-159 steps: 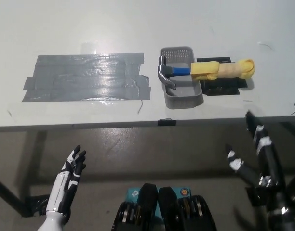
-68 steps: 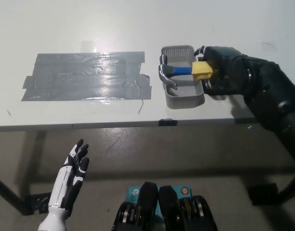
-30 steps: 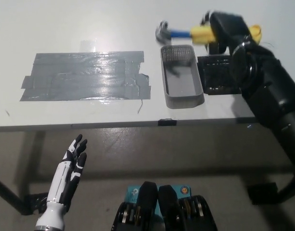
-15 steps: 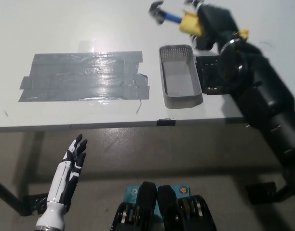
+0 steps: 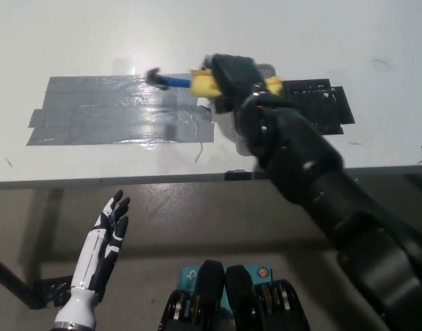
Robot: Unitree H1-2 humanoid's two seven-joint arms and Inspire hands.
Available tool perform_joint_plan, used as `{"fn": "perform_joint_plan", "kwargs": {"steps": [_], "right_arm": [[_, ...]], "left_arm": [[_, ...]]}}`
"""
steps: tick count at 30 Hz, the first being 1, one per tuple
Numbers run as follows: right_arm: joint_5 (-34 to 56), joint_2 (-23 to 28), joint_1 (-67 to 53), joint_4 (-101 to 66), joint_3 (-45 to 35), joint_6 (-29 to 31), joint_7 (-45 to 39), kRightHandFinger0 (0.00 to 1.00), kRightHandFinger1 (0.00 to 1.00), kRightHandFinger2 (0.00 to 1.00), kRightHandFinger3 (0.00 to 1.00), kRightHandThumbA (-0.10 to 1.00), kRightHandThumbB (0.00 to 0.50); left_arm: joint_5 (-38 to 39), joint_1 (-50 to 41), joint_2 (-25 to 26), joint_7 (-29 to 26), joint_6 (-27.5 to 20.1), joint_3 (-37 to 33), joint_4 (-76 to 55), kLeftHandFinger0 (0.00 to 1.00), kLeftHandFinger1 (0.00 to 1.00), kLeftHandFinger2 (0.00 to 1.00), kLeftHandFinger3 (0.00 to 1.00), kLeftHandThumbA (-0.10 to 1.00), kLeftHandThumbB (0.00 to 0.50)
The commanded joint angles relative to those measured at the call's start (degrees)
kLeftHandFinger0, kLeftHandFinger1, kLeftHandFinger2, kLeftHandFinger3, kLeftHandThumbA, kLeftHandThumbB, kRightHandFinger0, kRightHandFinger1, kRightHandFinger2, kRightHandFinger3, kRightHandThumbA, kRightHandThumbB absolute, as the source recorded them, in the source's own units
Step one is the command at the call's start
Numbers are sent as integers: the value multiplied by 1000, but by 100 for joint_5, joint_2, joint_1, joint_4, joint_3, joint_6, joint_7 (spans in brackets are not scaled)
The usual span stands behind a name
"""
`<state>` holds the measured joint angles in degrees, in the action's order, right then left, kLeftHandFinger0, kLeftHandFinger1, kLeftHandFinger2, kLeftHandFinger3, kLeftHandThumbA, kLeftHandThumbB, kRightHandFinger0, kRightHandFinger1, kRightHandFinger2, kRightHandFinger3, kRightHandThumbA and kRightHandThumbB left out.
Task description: The robot picks the hammer placed on top of the gray container with right hand and places it on the grey area of the desk
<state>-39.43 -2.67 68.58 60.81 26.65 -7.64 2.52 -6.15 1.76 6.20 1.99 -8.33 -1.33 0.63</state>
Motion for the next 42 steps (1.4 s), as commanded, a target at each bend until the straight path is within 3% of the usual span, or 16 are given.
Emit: {"fn": "perform_joint_plan", "kwargs": {"steps": [1, 4, 8, 11, 16, 17, 18, 19, 27, 34, 35, 36, 37, 38, 40, 42], "right_arm": [[-46, -310, 750, 240, 78, 446, 740, 0, 418, 819, 867, -100, 174], [8, -489, 914, 373, 96, 388, 688, 74, 460, 840, 867, -100, 195], [73, -700, 1131, 593, 84, 488, 774, 1, 237, 556, 387, -100, 295], [110, -853, 1280, 756, 70, 424, 706, 0, 235, 558, 323, -100, 309], [145, -1032, 1319, 1119, 79, 426, 761, 112, 245, 442, 365, -100, 283], [164, -1060, 1297, 1272, 80, 494, 790, 162, 315, 554, 464, -100, 278], [174, -1087, 1248, 1384, 81, 573, 873, 128, 239, 439, 617, -100, 266], [179, -1113, 1187, 1500, 87, 637, 956, 2, 83, 314, 574, -100, 277], [364, -1149, 794, 1786, -28, 825, 1104, 0, 25, 189, 563, -100, 310], [404, -1030, 554, 1930, 2, 815, 1117, 0, 11, 153, 438, -100, 161], [437, -1007, 544, 1945, -14, 826, 1113, 49, 89, 232, 475, -100, 162], [481, -993, 561, 1956, -38, 750, 990, 329, 420, 628, 879, 164, 222], [585, -966, 618, 1988, -106, 639, 585, 653, 829, 1000, 1000, 402, 290], [612, -941, 643, 1997, -114, 617, 328, 1000, 1000, 1000, 1000, 535, 343], [648, -902, 640, 1989, -129, 640, 120, 1000, 1000, 1000, 1000, 632, 467], [645, -866, 654, 1978, -107, 636, 62, 1000, 1000, 1000, 1000, 682, 499]], "left_arm": [[-88, 76, 61, 73, -90, -98, -167, 1000, 1000, 1000, 1000, 936, 56], [-86, 85, 67, 87, -10, -138, -201, 1000, 1000, 1000, 1000, 937, 76], [-135, 105, 59, 46, -15, -178, -223, 1000, 1000, 1000, 1000, 921, 92], [-151, 103, 68, 69, -25, -213, -244, 1000, 1000, 1000, 1000, 916, 87], [-133, 97, 43, 107, 20, -283, -303, 1000, 1000, 1000, 1000, 911, 112], [-57, 89, 26, 129, 9, -286, -301, 1000, 1000, 1000, 1000, 895, 114], [-75, 74, 27, 126, 34, -299, -322, 1000, 1000, 1000, 1000, 889, 114], [-150, 76, 43, 112, -33, -335, -301, 1000, 1000, 1000, 1000, 892, 112], [-261, 102, 50, 107, -33, -462, -358, 1000, 1000, 1000, 1000, 900, 106], [-272, 168, 44, 117, -2, -482, -397, 1000, 1000, 1000, 1000, 888, 98], [-261, 190, 44, 117, -15, -473, -376, 1000, 1000, 1000, 1000, 882, 100], [-261, 200, 42, 115, -28, -471, -366, 1000, 1000, 1000, 1000, 874, 93], [-268, 214, 42, 113, -22, -469, -371, 1000, 1000, 1000, 1000, 871, 91], [-277, 215, 42, 113, -18, -470, -370, 1000, 1000, 1000, 1000, 870, 91], [-305, 211, 34, 101, 4, -473, -379, 1000, 1000, 1000, 1000, 864, 89], [-325, 237, 34, 97, 4, -473, -377, 1000, 1000, 1000, 1000, 860, 82]]}}
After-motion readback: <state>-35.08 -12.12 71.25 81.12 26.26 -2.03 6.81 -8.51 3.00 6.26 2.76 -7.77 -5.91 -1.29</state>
